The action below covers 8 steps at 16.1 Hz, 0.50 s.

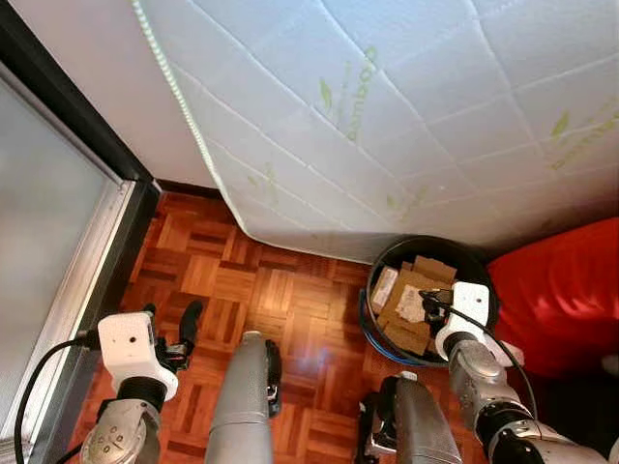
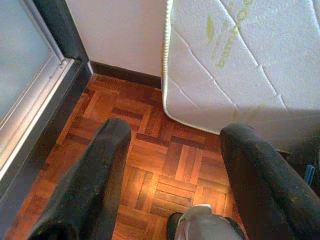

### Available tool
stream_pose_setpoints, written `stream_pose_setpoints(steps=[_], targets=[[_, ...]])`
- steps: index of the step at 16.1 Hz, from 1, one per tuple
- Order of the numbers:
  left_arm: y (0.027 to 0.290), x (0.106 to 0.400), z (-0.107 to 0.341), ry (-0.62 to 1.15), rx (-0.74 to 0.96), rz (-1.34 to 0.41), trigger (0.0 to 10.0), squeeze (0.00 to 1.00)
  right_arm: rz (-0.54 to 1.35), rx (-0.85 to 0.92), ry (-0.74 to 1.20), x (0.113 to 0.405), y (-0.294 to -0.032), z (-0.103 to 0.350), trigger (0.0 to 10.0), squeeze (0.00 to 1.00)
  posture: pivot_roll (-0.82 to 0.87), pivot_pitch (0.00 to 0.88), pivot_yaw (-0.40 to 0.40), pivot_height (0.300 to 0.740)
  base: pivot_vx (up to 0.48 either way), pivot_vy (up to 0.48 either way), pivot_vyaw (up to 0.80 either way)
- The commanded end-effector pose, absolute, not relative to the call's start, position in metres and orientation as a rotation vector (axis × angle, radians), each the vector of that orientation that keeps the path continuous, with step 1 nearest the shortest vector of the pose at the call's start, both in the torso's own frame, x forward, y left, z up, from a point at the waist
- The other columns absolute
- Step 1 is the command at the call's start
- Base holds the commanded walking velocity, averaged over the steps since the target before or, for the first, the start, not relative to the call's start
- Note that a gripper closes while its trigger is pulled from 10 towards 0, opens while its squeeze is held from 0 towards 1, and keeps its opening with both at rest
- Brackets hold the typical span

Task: Clean up the room

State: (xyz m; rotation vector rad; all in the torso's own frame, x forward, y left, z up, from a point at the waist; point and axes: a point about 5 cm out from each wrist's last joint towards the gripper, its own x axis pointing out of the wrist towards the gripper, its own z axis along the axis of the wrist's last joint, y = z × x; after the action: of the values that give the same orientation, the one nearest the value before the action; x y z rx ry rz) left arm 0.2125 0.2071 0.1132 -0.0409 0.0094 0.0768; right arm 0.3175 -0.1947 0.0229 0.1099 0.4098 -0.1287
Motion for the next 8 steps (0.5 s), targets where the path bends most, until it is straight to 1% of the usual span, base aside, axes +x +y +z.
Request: stream_pose_setpoints(steps=[1, 4, 5, 6, 7, 8], targets=[[0.21, 0.206, 0.109, 0.044, -0.042, 0.087, 10.0, 0.0, -0.134, 0.123, 0.468, 0.306, -0.194, 0.009, 10.0, 1.0, 0.29, 0.488, 0.011, 0.651, 0.0, 0.0, 0.0], [0.208, 0.207, 0.109, 0.054, -0.043, 0.081, 10.0, 0.0, -0.077, 0.146, 0.487, 0.304, -0.186, 0.006, 10.0, 1.0, 0.29, 0.484, 0.013, 0.651, 0.0, 0.0, 0.0], [0.208, 0.207, 0.109, 0.058, -0.042, 0.082, 10.0, 0.0, 0.0, 0.142, 0.504, 0.303, -0.177, 0.003, 10.0, 1.0, 0.29, 0.487, 0.012, 0.651, 0.0, 0.0, 0.0], [0.208, 0.207, 0.109, 0.059, -0.042, 0.081, 10.0, 0.0, 0.031, 0.108, 0.506, 0.302, -0.174, 0.002, 10.0, 1.0, 0.29, 0.484, 0.011, 0.651, 0.0, 0.0, 0.0], [0.208, 0.207, 0.107, 0.064, -0.042, 0.082, 10.0, 0.0, 0.058, 0.081, 0.51, 0.301, -0.17, 0.001, 10.0, 0.09, 0.29, 0.481, 0.008, 0.651, 0.0, 0.0, 0.0], [0.209, 0.206, 0.103, 0.082, -0.04, 0.082, 10.0, 0.0, 0.062, 0.076, 0.514, 0.299, -0.17, -0.001, 10.0, 0.0, 0.28, 0.476, 0.006, 0.651, 0.0, 0.0, 0.0]])
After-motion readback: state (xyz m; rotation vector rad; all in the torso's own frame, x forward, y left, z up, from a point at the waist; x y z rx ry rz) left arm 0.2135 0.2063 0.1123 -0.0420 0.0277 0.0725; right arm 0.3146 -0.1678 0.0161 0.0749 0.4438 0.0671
